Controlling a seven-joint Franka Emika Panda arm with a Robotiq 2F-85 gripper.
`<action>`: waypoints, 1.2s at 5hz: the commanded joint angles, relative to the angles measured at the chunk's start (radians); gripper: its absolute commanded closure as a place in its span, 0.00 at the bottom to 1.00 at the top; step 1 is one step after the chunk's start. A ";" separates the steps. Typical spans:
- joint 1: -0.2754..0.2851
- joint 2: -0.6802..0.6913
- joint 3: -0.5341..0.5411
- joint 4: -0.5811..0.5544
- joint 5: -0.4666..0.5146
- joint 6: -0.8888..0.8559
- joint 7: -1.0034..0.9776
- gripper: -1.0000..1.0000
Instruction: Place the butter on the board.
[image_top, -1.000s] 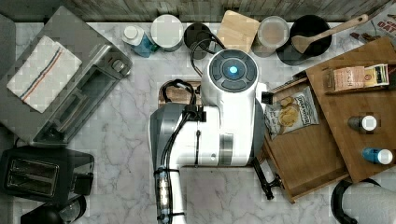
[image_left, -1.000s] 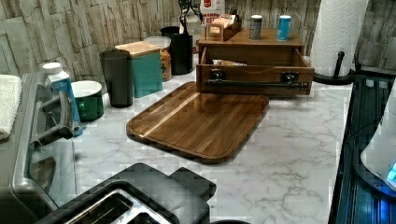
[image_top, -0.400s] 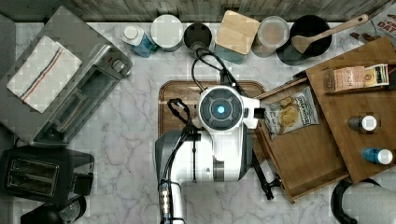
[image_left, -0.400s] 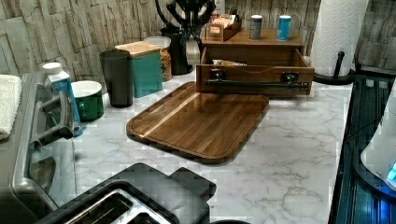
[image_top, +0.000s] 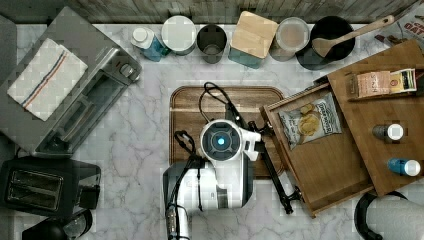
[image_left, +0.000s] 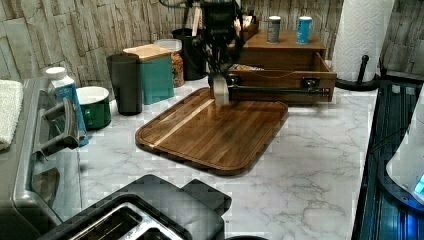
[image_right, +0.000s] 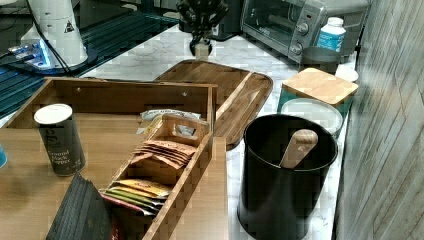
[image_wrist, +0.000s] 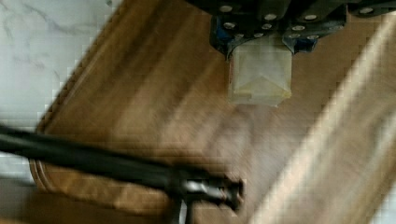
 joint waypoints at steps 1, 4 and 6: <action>0.058 -0.017 0.059 -0.110 0.083 0.272 0.094 1.00; 0.090 0.030 0.088 -0.121 0.084 0.353 0.221 1.00; 0.105 0.067 0.083 -0.149 0.070 0.435 0.242 0.00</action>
